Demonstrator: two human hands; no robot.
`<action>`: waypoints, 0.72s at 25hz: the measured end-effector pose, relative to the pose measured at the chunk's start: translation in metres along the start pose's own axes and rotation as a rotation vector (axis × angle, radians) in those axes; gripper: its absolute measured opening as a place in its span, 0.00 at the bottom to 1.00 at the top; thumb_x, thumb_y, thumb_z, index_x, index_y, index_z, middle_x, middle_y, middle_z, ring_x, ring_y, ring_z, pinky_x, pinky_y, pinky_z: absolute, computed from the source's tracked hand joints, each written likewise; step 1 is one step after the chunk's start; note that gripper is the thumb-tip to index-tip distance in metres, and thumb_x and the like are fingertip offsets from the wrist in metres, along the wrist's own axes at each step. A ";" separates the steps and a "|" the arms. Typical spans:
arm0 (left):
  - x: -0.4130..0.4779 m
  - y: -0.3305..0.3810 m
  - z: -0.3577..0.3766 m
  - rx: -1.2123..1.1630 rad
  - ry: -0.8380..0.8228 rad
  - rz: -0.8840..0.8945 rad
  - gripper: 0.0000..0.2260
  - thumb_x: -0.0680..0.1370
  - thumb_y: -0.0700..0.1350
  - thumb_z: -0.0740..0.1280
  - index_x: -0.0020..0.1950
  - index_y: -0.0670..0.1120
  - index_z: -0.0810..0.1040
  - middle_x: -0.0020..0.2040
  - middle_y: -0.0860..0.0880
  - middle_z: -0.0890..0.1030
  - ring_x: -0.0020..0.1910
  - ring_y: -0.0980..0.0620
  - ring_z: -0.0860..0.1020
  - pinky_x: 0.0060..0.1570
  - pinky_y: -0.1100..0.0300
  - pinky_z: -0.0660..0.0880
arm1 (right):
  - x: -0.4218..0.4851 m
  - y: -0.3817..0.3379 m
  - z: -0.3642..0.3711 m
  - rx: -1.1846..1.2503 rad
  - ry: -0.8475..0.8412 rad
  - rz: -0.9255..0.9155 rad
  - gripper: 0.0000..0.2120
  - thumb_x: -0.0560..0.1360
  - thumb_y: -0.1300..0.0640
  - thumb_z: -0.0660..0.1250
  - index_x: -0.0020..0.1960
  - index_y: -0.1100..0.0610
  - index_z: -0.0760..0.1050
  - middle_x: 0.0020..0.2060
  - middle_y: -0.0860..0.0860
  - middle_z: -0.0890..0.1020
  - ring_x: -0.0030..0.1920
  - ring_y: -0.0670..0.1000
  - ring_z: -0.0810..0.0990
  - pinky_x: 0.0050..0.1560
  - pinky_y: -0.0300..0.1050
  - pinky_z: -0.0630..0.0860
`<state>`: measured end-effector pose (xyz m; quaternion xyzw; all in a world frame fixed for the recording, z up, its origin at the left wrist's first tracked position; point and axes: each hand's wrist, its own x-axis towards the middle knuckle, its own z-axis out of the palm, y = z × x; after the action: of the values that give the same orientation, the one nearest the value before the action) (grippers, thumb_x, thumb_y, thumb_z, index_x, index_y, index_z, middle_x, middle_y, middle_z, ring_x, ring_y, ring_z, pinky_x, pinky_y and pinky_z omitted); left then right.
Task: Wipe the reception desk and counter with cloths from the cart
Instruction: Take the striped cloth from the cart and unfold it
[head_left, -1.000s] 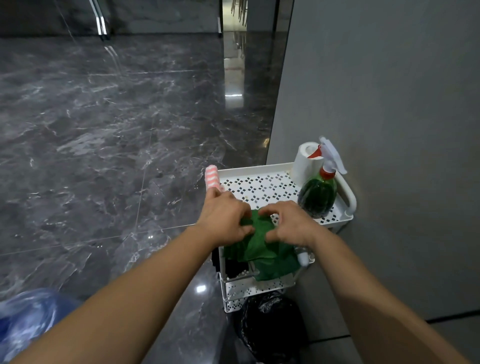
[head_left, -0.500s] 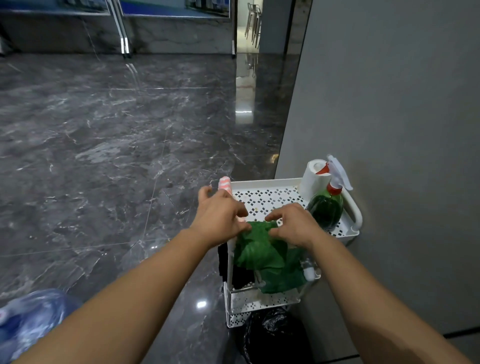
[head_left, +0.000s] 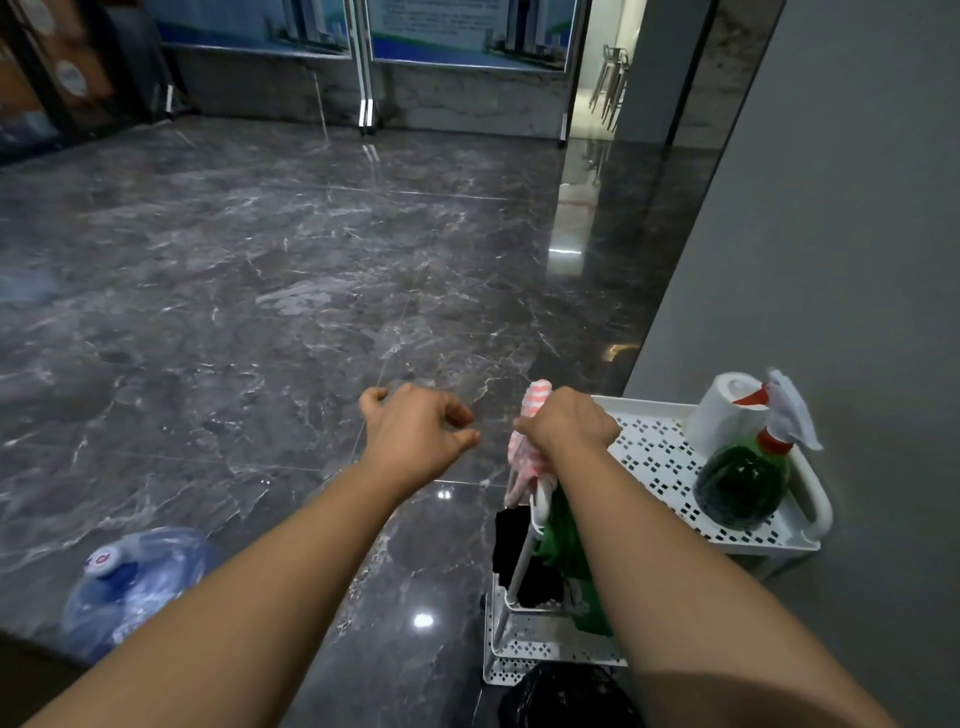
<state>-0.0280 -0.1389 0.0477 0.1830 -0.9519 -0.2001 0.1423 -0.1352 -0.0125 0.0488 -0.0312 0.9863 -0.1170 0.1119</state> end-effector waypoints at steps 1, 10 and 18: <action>-0.003 -0.006 -0.004 -0.008 0.008 -0.014 0.10 0.73 0.59 0.71 0.50 0.57 0.83 0.49 0.61 0.83 0.59 0.58 0.75 0.68 0.48 0.53 | -0.001 -0.003 0.000 -0.017 0.024 0.019 0.15 0.76 0.51 0.67 0.61 0.53 0.77 0.58 0.51 0.81 0.59 0.53 0.79 0.48 0.43 0.68; -0.028 -0.041 -0.048 -0.052 0.039 -0.171 0.10 0.73 0.58 0.71 0.51 0.56 0.83 0.50 0.59 0.84 0.57 0.58 0.76 0.62 0.52 0.54 | -0.031 -0.052 -0.032 0.143 0.136 -0.071 0.17 0.80 0.46 0.60 0.60 0.56 0.78 0.59 0.55 0.80 0.59 0.57 0.79 0.49 0.45 0.70; -0.071 -0.103 -0.104 -0.614 0.263 -0.443 0.11 0.72 0.49 0.74 0.50 0.46 0.79 0.48 0.49 0.81 0.42 0.53 0.77 0.44 0.58 0.72 | -0.120 -0.147 -0.051 0.651 -0.213 -0.278 0.06 0.73 0.59 0.67 0.46 0.63 0.78 0.40 0.57 0.82 0.36 0.55 0.82 0.36 0.45 0.78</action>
<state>0.1015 -0.2318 0.0807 0.3569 -0.7591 -0.4759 0.2645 -0.0245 -0.1331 0.1574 -0.1398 0.8665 -0.4350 0.2010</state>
